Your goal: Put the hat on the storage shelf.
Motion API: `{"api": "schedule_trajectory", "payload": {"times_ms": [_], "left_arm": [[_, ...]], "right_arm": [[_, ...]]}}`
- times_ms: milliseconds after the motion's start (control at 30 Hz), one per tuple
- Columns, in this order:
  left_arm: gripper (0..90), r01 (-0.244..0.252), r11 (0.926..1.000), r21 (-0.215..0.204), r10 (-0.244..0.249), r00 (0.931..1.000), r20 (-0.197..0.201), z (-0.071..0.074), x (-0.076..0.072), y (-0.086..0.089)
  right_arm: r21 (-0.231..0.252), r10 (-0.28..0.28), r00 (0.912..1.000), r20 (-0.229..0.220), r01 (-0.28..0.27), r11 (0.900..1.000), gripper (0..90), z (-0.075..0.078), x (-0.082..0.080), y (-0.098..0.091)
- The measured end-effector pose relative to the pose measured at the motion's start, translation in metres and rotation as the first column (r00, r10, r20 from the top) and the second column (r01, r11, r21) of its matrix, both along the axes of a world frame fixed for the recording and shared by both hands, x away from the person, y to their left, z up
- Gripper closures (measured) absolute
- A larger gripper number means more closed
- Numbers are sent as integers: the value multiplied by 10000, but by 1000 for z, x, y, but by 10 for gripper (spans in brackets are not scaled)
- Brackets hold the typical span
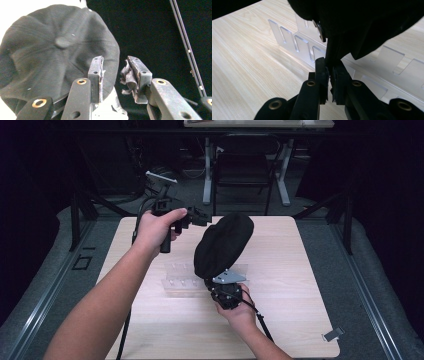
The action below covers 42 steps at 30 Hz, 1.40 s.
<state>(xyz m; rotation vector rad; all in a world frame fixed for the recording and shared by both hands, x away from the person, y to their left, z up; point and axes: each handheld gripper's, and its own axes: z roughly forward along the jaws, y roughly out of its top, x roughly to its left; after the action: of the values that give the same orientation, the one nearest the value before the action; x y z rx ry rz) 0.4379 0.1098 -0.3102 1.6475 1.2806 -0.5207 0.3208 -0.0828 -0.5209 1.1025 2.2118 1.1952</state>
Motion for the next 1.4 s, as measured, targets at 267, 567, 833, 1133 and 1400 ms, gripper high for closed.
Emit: {"api": "schedule_trajectory", "payload": {"times_ms": [267, 567, 833, 1133, 1400], "left_arm": [[645, -224, 9997, 30, 224, 9997, 46, -5, -3, 17], [639, -719, 9974, 5, 719, 9973, -126, -17, -3, 49], [620, -1115, 9937, 71, 1116, 9936, -156, -26, -6, 74], [577, -1386, 9895, 411, 1392, 9902, -127, -40, -12, 95], [570, -1784, 9815, 700, 1798, 9836, -128, -67, -19, 123]], "right_arm": [[-376, -83, 9987, 511, 102, 9992, 848, -8, -7, 5], [-533, -38, 9991, 416, 60, 9986, 823, -17, -13, 2], [-554, 255, 9996, -132, -262, 9981, 689, -19, -19, -1], [-486, 421, 9987, -281, -434, 9979, 655, -13, -31, -20], [-595, 56, 9987, -507, -86, 9982, 633, -11, -34, -49]]}}
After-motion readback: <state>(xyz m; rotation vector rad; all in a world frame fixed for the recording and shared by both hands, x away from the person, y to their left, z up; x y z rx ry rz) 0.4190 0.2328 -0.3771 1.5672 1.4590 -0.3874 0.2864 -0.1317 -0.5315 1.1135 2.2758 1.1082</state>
